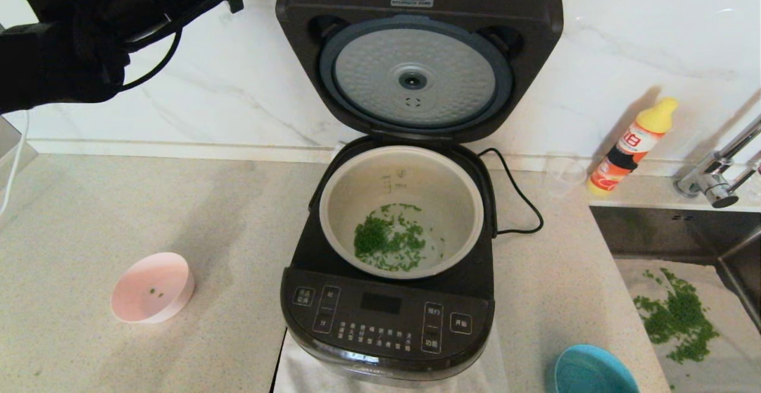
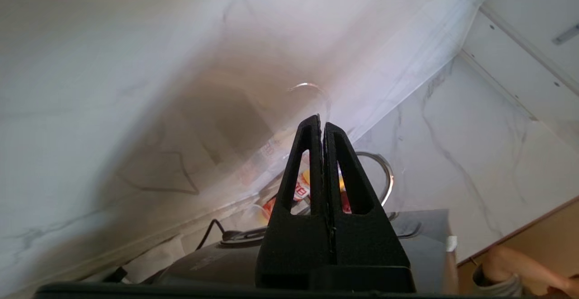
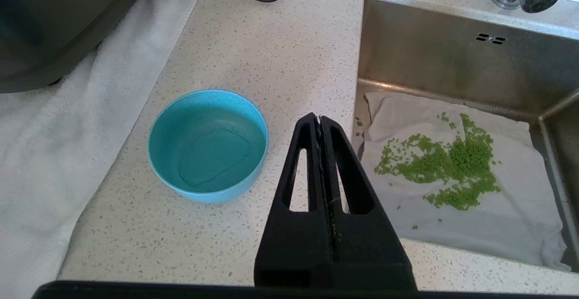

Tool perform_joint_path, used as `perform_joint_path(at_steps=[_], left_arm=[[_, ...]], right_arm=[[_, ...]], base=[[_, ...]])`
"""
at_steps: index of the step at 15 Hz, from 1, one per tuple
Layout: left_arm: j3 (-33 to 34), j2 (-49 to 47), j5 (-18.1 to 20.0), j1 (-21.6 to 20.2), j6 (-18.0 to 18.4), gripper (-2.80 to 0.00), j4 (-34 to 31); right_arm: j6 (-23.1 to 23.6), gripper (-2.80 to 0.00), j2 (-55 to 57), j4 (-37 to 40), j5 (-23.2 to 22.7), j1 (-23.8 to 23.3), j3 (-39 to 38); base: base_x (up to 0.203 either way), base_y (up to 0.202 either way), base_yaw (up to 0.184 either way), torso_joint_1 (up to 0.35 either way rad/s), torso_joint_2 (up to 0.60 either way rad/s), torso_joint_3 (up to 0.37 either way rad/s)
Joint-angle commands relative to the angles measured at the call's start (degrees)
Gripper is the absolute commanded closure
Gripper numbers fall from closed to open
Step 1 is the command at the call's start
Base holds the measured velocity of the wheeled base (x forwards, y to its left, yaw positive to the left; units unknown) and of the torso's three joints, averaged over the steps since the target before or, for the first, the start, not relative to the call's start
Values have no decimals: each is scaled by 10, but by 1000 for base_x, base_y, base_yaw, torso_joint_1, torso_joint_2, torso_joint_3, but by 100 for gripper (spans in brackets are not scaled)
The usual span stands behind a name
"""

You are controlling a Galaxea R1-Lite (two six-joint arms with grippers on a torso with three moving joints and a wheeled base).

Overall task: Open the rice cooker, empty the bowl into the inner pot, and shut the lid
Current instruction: Close the rice cooker

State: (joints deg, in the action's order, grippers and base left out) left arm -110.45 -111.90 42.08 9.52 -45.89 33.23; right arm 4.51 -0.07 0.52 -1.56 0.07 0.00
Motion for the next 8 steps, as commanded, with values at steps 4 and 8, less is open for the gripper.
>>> perform_joint_path(at_steps=[4, 8], left_arm=[[0, -5, 0, 16, -4, 0, 7], [0, -18, 0, 34, -2, 0, 7]], right_arm=[[1, 0, 0, 0, 0, 0, 0], [1, 0, 0, 0, 0, 0, 0]], base=[[0, 0, 0, 0, 0, 0], [0, 0, 0, 0, 0, 0]])
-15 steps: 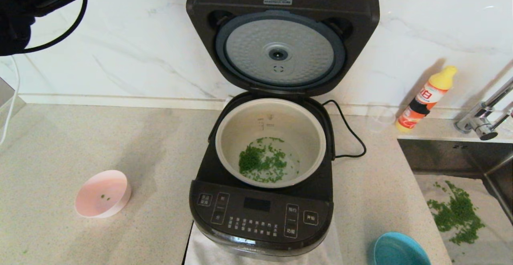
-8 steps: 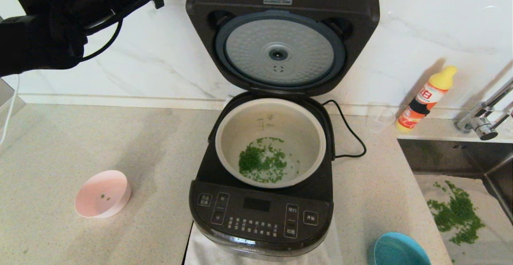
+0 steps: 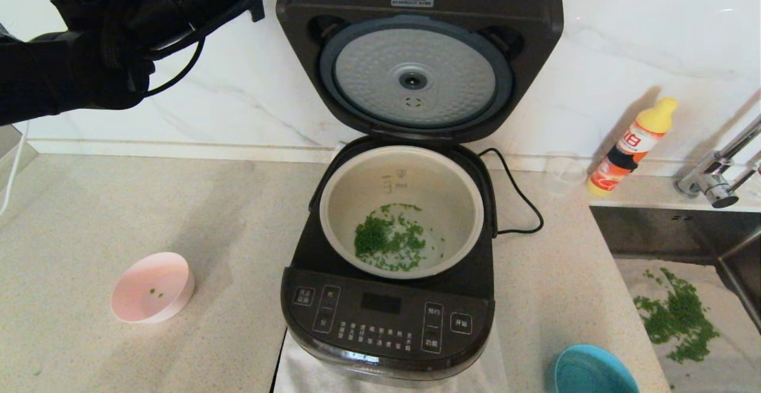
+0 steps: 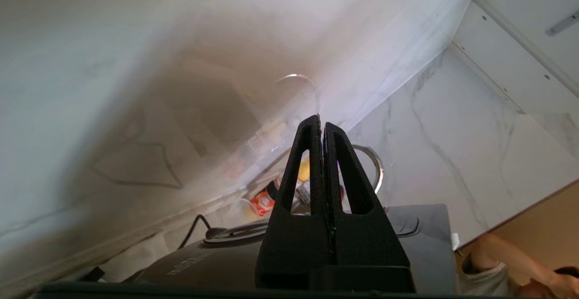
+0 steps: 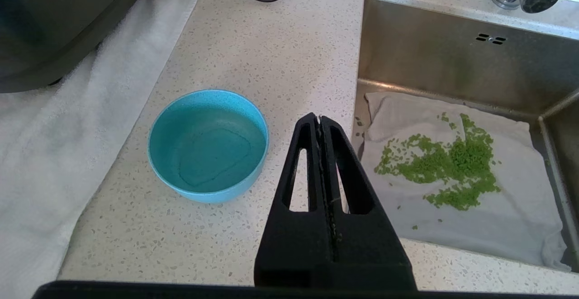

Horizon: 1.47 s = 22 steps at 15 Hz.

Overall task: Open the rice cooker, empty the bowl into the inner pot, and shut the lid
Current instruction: Close the rice cooker

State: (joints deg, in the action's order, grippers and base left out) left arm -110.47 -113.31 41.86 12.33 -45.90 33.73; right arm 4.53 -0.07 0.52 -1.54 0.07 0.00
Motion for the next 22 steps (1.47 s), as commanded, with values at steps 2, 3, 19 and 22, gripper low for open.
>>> perform_joint_path(at_steps=[2, 3, 19, 22], left_arm=[[1, -9, 1, 9, -2, 0, 12], [1, -10, 1, 9, -2, 0, 13], [154, 72, 54, 8, 0, 0, 10], [194, 97, 56, 8, 9, 0, 10]], right_arm=[[0, 0, 0, 0, 0, 0, 0], [0, 0, 0, 0, 0, 0, 0], [0, 0, 0, 0, 0, 0, 0], [0, 0, 0, 0, 0, 0, 0]], base=[[0, 0, 0, 0, 0, 0], [0, 0, 0, 0, 0, 0], [0, 0, 0, 0, 0, 0], [0, 0, 0, 0, 0, 0]])
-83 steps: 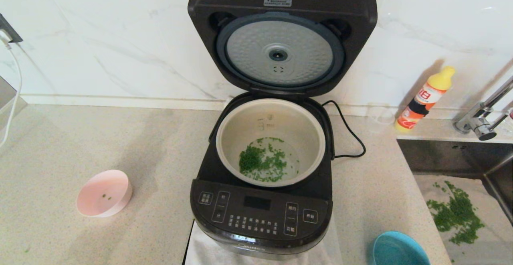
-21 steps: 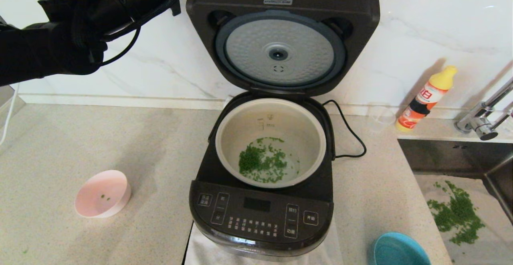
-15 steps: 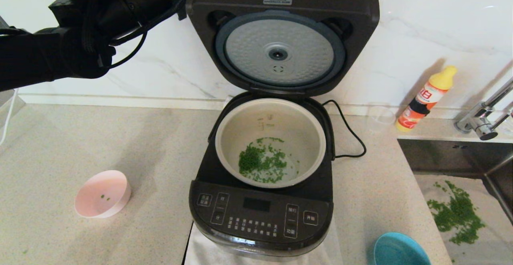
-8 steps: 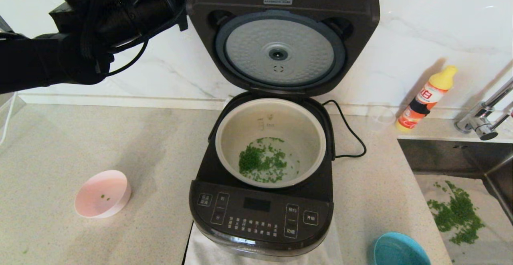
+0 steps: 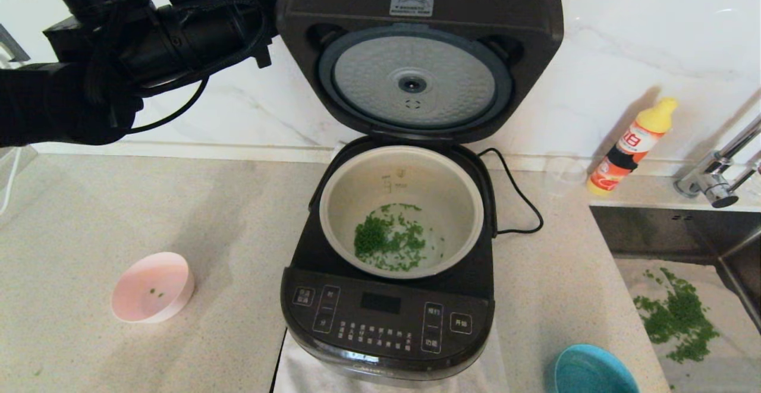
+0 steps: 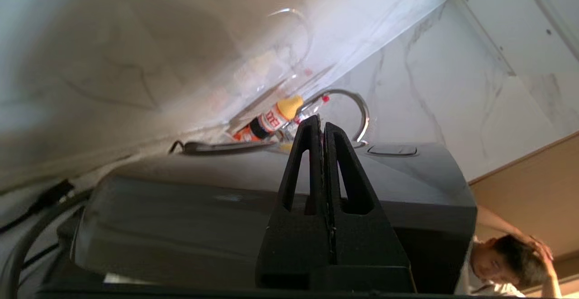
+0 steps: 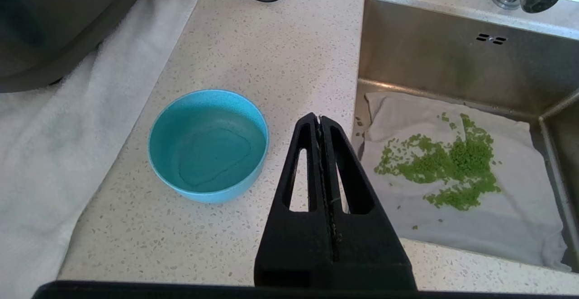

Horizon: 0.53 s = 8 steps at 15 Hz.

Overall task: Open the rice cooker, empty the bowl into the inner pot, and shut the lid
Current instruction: Close the rice cooker

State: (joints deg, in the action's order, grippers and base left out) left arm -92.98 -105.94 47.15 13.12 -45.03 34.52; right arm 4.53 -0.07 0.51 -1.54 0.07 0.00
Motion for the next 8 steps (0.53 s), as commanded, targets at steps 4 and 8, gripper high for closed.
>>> perform_joint_path(at_steps=[4, 8], left_arm=[[74, 58, 18, 1, 15, 0, 2], [157, 91, 19, 1, 57, 0, 2]], right_arm=[[0, 0, 0, 0, 0, 0, 0], [0, 0, 0, 0, 0, 0, 0]], base=[[0, 0, 0, 0, 0, 0], [0, 0, 0, 0, 0, 0]])
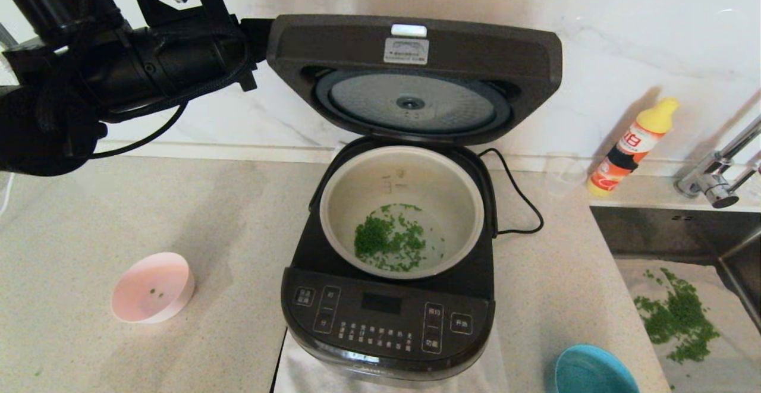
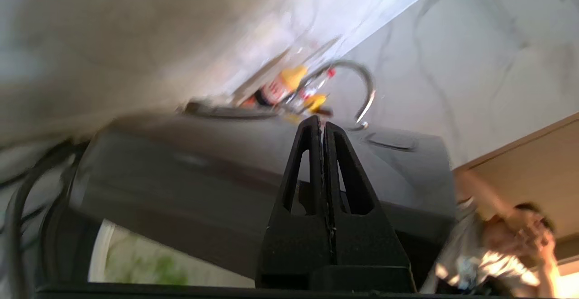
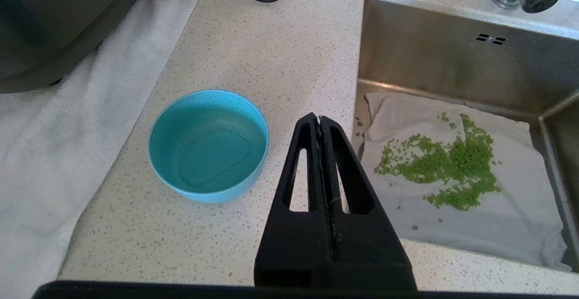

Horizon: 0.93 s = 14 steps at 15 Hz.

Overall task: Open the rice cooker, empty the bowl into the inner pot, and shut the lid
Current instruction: Close the rice cooker

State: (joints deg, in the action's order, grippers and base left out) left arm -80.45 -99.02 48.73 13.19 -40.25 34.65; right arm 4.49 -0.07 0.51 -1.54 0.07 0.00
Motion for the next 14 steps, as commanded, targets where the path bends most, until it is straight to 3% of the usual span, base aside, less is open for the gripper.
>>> perform_joint_path(at_steps=[1, 4, 9, 14], left_arm=[[59, 31, 3, 0, 22, 0, 1], [128, 60, 2, 0, 57, 0, 2], [213, 104, 3, 0, 82, 0, 3], [326, 142, 4, 0, 144, 0, 1]], right_arm=[[1, 0, 0, 0, 0, 0, 0], [1, 0, 0, 0, 0, 0, 0], [1, 0, 0, 0, 0, 0, 0], [0, 0, 0, 0, 0, 0, 0]], base=[[0, 0, 0, 0, 0, 0], [0, 0, 0, 0, 0, 0], [0, 0, 0, 0, 0, 0], [0, 0, 0, 0, 0, 0]])
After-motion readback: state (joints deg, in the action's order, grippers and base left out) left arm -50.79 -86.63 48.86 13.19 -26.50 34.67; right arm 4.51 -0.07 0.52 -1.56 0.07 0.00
